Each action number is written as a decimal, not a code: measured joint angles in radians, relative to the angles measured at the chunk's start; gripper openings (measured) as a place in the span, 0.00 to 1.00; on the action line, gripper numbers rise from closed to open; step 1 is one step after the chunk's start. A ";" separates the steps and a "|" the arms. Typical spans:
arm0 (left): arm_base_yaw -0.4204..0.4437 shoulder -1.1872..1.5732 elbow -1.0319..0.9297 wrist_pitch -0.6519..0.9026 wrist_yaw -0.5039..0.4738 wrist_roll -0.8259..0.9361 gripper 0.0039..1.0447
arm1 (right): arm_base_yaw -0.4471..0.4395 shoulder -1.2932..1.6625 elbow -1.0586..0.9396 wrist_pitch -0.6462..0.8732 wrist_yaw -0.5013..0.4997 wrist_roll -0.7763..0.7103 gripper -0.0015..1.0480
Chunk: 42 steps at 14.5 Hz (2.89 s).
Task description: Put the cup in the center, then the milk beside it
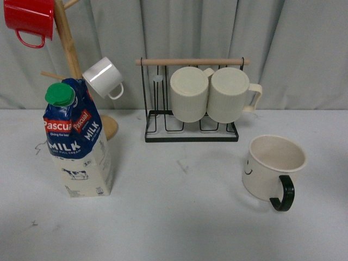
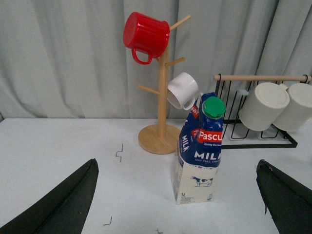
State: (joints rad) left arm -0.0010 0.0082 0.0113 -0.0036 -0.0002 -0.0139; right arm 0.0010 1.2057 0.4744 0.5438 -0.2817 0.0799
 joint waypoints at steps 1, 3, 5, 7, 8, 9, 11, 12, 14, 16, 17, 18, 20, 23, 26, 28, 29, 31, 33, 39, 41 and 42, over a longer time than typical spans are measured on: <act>0.000 0.000 0.000 0.000 -0.001 0.000 0.94 | 0.041 0.175 0.133 -0.101 0.080 0.057 0.94; 0.000 0.000 0.000 0.000 0.000 0.000 0.94 | 0.104 0.430 0.371 -0.268 0.181 0.116 0.94; 0.000 0.000 0.000 0.000 0.000 0.000 0.94 | 0.136 0.613 0.547 -0.394 0.260 0.142 0.94; 0.000 0.000 0.000 0.000 0.000 0.000 0.94 | 0.137 0.673 0.598 -0.463 0.275 0.163 0.94; 0.000 0.000 0.000 0.000 0.000 0.000 0.94 | 0.135 0.719 0.633 -0.504 0.282 0.181 0.94; 0.000 0.000 0.000 0.000 0.000 0.000 0.94 | 0.130 0.753 0.640 -0.515 0.285 0.191 0.94; 0.000 0.000 0.000 0.000 0.000 0.000 0.94 | 0.121 0.790 0.640 -0.514 0.285 0.207 0.94; 0.000 0.000 0.000 0.000 0.000 0.000 0.94 | 0.116 0.801 0.639 -0.492 0.280 0.212 0.94; 0.000 0.000 0.000 0.000 0.000 0.000 0.94 | 0.116 0.812 0.628 -0.485 0.278 0.217 0.87; 0.000 0.000 0.000 0.000 0.000 0.000 0.94 | 0.114 0.827 0.625 -0.483 0.278 0.217 0.62; 0.000 0.000 0.000 0.000 0.000 0.000 0.94 | 0.110 0.829 0.624 -0.483 0.277 0.217 0.50; 0.000 0.000 0.000 0.000 0.000 0.000 0.94 | 0.109 0.829 0.624 -0.483 0.276 0.216 0.38; 0.000 0.000 0.000 0.000 0.000 0.000 0.94 | 0.103 0.828 0.617 -0.483 0.269 0.216 0.12; 0.000 0.000 0.000 0.000 0.000 0.000 0.94 | 0.114 0.730 0.597 -0.509 0.240 0.216 0.03; 0.000 0.000 0.000 0.000 0.000 0.000 0.94 | 0.249 0.701 0.659 -0.586 0.244 0.209 0.03; 0.000 0.000 0.000 0.000 0.000 0.000 0.94 | 0.273 0.715 0.680 -0.597 0.254 0.201 0.03; 0.000 0.000 0.000 0.000 0.000 0.000 0.94 | 0.313 0.745 0.721 -0.628 0.268 0.182 0.03; 0.000 0.000 0.000 0.000 0.000 0.000 0.94 | 0.361 0.808 0.800 -0.680 0.307 0.141 0.03; 0.000 0.000 0.000 0.000 0.000 0.000 0.94 | 0.373 0.856 0.853 -0.719 0.324 0.097 0.03; 0.000 0.000 0.000 0.000 0.000 0.000 0.94 | 0.367 0.930 0.883 -0.746 0.329 0.047 0.03; 0.000 0.000 0.000 0.000 0.000 0.000 0.94 | 0.356 0.931 0.883 -0.753 0.315 0.032 0.04; 0.000 0.000 0.000 0.000 0.000 0.000 0.94 | 0.352 0.931 0.883 -0.757 0.311 0.021 0.13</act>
State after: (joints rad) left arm -0.0010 0.0082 0.0113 -0.0032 -0.0006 -0.0139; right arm 0.3531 2.1368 1.3571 -0.2134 0.0292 0.1013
